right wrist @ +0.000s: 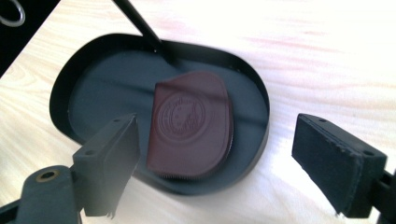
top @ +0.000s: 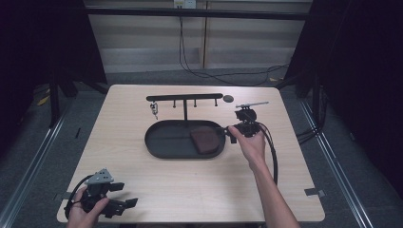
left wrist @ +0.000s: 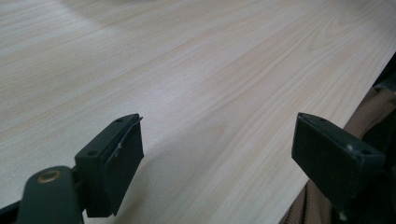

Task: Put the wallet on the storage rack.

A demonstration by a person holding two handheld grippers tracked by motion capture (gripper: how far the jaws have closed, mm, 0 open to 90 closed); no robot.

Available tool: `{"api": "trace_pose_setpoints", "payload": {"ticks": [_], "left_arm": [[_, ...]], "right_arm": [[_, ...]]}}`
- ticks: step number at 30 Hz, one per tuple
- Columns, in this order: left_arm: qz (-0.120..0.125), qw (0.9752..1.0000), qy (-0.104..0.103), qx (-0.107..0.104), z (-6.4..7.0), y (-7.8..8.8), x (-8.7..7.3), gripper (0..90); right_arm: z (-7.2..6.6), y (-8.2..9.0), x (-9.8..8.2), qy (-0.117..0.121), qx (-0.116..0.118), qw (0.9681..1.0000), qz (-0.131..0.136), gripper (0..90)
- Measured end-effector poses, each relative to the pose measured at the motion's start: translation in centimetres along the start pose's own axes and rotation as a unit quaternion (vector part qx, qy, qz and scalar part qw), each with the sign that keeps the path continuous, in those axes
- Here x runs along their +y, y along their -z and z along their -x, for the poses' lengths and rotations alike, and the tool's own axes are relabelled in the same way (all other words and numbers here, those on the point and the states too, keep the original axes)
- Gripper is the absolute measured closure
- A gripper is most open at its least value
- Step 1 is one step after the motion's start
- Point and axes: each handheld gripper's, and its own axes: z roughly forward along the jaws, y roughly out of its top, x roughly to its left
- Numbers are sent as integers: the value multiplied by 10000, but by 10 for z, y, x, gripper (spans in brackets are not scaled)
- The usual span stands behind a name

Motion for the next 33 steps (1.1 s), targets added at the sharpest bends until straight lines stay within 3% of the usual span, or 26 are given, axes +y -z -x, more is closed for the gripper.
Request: {"api": "trace_pose_setpoints", "payload": {"ticks": [16,23,33], "left_arm": [[38,9999,80,55,-2,2,-1,165],[42,9999,94,78,-2,2,-1,165],[66,9998,139,113,-3,2,-1,164]], "right_arm": [[11,34,-41,49,-74,9994,324,168],[13,51,-60,46,-46,9993,376,180],[15,68,-90,106,-194,9990,386,167]]}}
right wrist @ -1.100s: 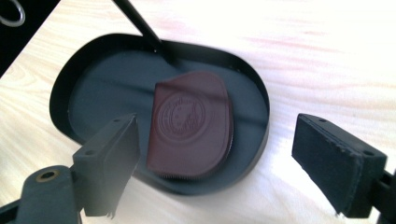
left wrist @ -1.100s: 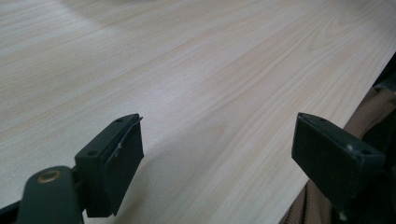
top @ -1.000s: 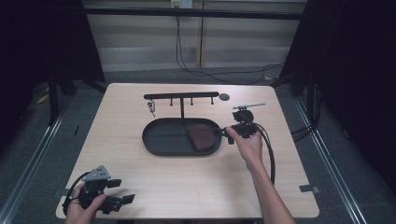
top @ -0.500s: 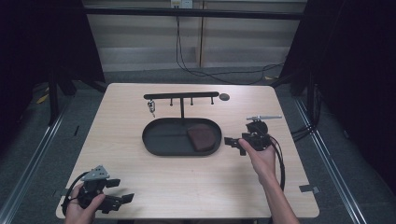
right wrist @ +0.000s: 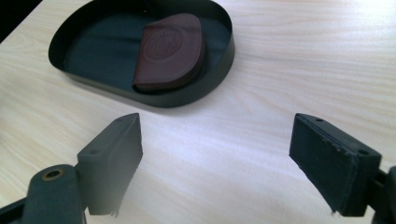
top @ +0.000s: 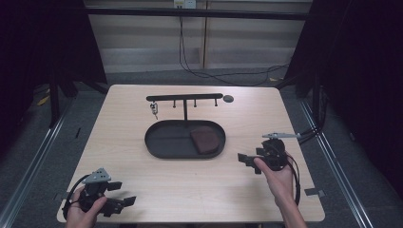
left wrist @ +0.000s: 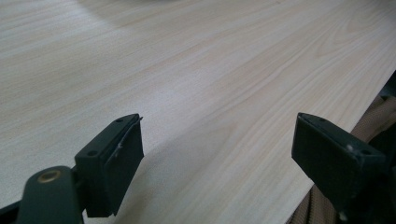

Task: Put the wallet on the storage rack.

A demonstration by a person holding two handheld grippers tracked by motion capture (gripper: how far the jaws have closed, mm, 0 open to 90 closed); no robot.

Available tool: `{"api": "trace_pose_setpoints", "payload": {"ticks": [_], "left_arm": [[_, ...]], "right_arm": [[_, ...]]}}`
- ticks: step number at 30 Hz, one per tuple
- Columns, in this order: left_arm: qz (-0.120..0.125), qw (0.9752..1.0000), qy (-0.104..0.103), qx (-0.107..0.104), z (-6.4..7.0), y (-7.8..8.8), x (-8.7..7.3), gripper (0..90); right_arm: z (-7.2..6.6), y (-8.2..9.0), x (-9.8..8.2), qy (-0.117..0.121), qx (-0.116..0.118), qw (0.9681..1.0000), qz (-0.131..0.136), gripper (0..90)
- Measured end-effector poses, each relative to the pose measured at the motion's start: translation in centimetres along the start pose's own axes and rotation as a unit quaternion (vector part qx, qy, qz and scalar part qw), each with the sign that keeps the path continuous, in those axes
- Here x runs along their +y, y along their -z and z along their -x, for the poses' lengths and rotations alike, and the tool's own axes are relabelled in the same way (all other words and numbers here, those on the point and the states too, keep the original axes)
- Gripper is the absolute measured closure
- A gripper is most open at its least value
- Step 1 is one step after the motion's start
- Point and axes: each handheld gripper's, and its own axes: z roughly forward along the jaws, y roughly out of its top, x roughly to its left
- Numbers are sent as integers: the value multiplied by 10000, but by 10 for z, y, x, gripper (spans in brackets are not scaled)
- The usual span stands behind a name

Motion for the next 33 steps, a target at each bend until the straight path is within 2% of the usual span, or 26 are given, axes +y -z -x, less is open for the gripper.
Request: {"api": "trace_pose_setpoints", "payload": {"ticks": [16,19,26,28,31,33], "left_arm": [[128,9998,94,84,-1,2,0,166],[164,9997,113,103,-2,2,0,165],[156,9997,175,92,-3,2,0,165],[156,9996,204,72,-3,2,-1,165],[140,9997,163,71,-4,4,0,165],[145,9997,147,108,-4,4,0,165]], "right_arm": [[-11,18,-42,164,-19,9998,61,167],[-11,22,-47,233,-99,9997,46,167],[-4,25,-66,133,-122,9998,64,170],[-1,24,-72,29,-100,9999,64,171],[3,23,-79,-13,-52,10000,33,171],[6,22,-81,-6,-104,9999,60,171]]}}
